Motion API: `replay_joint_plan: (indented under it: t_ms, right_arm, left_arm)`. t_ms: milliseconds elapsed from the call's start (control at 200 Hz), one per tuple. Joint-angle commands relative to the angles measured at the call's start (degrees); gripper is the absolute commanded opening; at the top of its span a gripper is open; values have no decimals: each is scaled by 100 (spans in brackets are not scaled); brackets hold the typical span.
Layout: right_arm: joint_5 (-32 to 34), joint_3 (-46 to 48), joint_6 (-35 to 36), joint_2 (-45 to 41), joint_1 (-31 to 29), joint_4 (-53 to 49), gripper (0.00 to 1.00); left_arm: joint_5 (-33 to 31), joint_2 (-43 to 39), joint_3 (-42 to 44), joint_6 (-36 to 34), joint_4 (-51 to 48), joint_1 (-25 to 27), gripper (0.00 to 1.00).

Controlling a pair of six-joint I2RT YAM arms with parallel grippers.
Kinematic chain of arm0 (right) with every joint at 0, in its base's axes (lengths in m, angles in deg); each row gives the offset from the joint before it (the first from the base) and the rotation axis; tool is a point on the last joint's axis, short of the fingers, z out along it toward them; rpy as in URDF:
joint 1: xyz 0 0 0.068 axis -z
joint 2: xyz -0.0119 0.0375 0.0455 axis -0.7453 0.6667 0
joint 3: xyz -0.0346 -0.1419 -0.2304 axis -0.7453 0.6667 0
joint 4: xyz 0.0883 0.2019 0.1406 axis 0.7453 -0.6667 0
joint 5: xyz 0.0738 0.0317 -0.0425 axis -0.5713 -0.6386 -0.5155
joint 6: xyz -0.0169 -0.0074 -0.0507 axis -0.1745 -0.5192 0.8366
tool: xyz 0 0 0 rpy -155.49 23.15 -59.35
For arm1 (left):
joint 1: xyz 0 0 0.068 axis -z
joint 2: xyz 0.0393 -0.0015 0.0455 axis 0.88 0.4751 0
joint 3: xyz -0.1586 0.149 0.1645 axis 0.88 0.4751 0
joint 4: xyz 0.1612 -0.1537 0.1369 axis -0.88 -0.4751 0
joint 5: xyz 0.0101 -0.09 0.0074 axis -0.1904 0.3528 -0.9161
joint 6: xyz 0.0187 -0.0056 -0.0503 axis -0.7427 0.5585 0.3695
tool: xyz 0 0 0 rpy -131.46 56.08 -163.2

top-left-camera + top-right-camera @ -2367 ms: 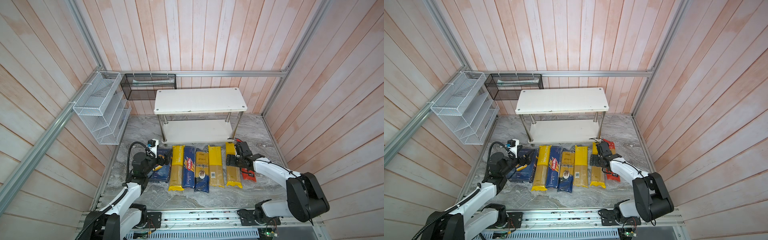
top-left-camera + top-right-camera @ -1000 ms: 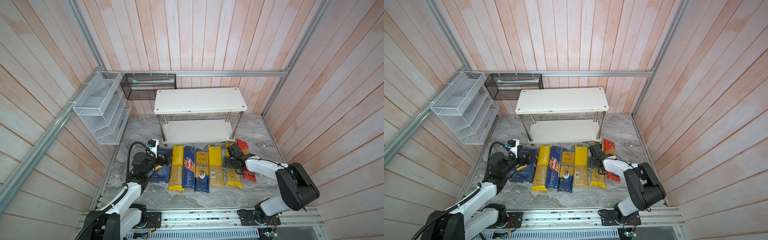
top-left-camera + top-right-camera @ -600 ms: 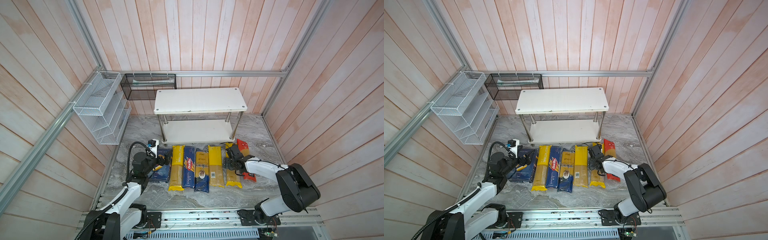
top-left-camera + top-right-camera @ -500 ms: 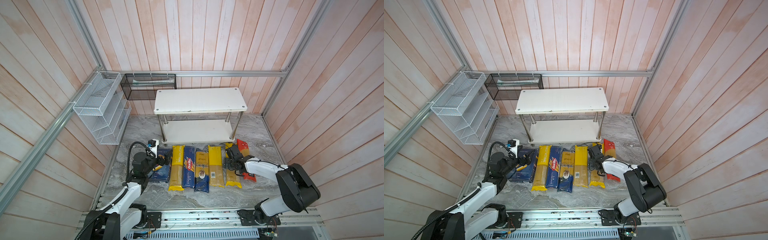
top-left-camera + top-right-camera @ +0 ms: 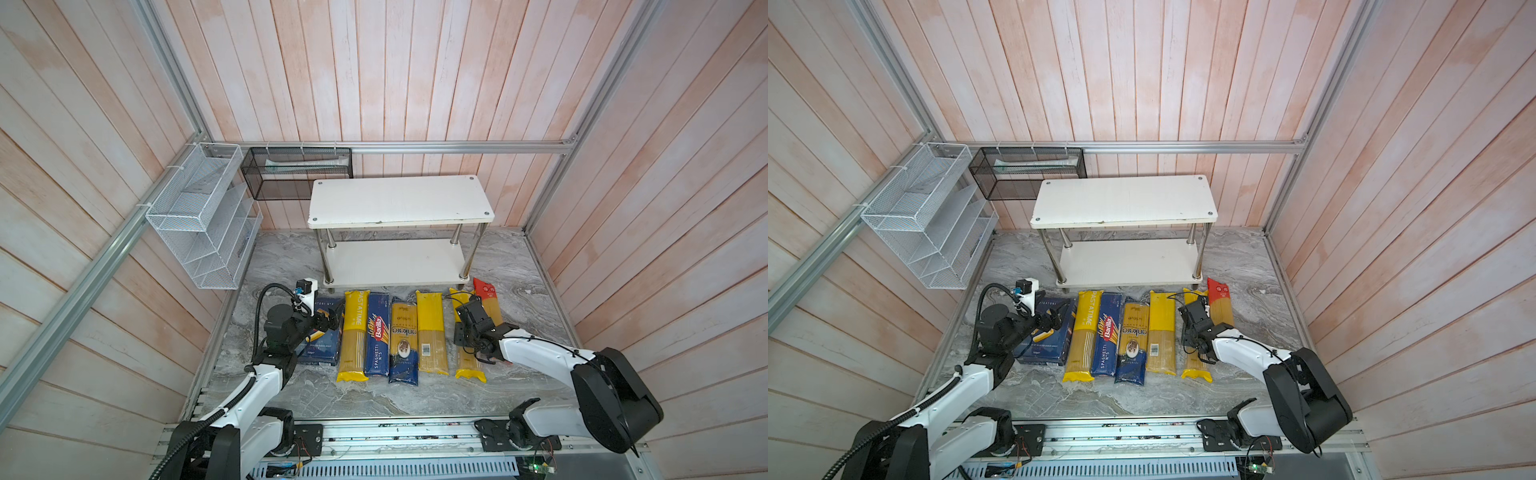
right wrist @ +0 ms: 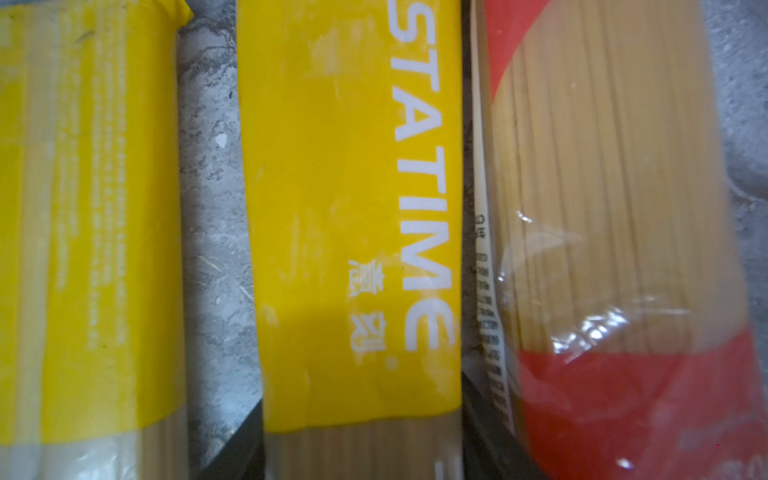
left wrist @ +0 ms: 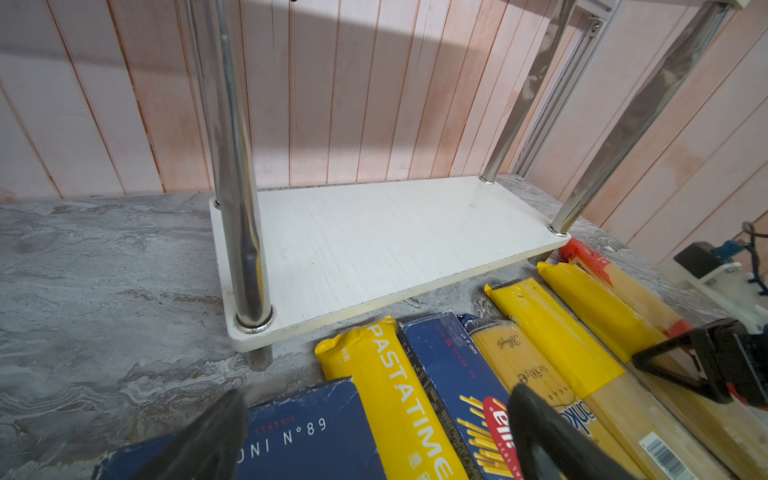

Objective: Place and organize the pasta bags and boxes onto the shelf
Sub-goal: 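Lower the right gripper onto the yellow PASTATIME bag and close on it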

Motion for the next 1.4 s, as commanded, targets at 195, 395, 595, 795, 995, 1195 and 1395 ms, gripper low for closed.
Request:
replay_joint_plan:
  t_ms: [195, 395, 595, 795, 995, 1195, 1395]
  right_arm:
    - [-73, -62, -179, 191, -204, 24, 44]
    - [-114, -64, -113, 130, -343, 68, 38]
    - [-1, 31, -209, -212, -583, -32, 27]
    - [165, -4, -129, -513, -582, -80, 14]
    - [147, -385, 195, -396, -583, -195, 9]
    - [50, -637, 291, -332, -583, -227, 1]
    - [-117, -677, 432, -559, -579, -140, 0]
  left_arm:
    - [68, -65, 13, -71, 115, 10, 100]
    - [67, -148, 73, -74, 147, 10, 100]
    - [81, -137, 64, -74, 144, 13, 100]
    - [86, -101, 40, -74, 124, 10, 100]
    - [97, -176, 93, -84, 165, 10, 100]
    - [112, -174, 113, 68, 137, 10, 100]
    - [73, -265, 167, 83, 141, 10, 100]
